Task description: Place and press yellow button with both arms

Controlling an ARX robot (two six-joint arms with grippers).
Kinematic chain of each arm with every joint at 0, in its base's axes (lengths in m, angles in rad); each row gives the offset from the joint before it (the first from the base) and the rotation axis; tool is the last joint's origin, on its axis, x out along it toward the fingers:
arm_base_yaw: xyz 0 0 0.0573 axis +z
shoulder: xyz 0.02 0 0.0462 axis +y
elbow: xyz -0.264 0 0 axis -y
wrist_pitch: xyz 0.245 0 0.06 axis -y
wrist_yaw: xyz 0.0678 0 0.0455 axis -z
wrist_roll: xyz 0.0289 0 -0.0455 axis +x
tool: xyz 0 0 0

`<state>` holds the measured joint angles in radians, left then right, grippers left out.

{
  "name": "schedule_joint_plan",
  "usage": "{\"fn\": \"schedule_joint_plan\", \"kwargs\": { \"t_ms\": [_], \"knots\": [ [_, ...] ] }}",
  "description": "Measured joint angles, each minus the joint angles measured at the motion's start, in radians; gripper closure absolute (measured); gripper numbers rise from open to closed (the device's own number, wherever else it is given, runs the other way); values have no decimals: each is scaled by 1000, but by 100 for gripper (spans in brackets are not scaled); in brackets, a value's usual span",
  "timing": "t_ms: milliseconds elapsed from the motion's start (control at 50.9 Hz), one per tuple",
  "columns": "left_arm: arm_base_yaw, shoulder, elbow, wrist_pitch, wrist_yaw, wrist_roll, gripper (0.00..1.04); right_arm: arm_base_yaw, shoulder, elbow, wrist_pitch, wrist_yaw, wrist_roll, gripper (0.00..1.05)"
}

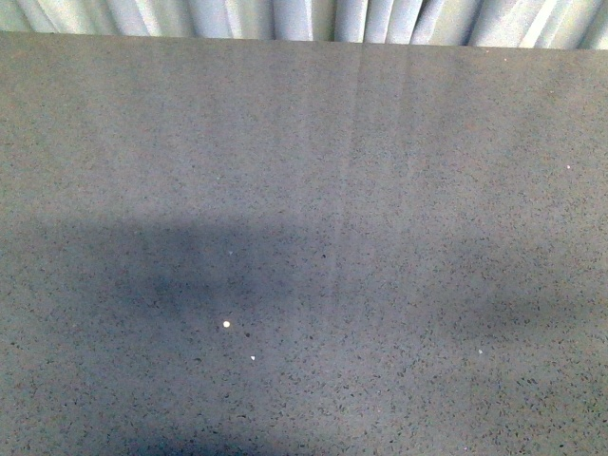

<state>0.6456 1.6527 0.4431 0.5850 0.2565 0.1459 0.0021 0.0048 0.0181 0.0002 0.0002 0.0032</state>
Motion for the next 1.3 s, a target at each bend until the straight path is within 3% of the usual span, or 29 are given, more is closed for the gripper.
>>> {"fn": "schedule_joint_plan", "kwargs": {
  "t_ms": [864,1002,1179,1296],
  "knots": [
    [-32,114,49,24,-47,-10,12,0,0,0,0,0,0,9],
    [-34,117,49,24,-48,-11,25,0,0,0,0,0,0,9],
    [-34,117,49,24,-48,-12,57,0,0,0,0,0,0,9],
    [-34,117,49,24,-47,-13,68,0,0,0,0,0,0,9]
  ]
}}
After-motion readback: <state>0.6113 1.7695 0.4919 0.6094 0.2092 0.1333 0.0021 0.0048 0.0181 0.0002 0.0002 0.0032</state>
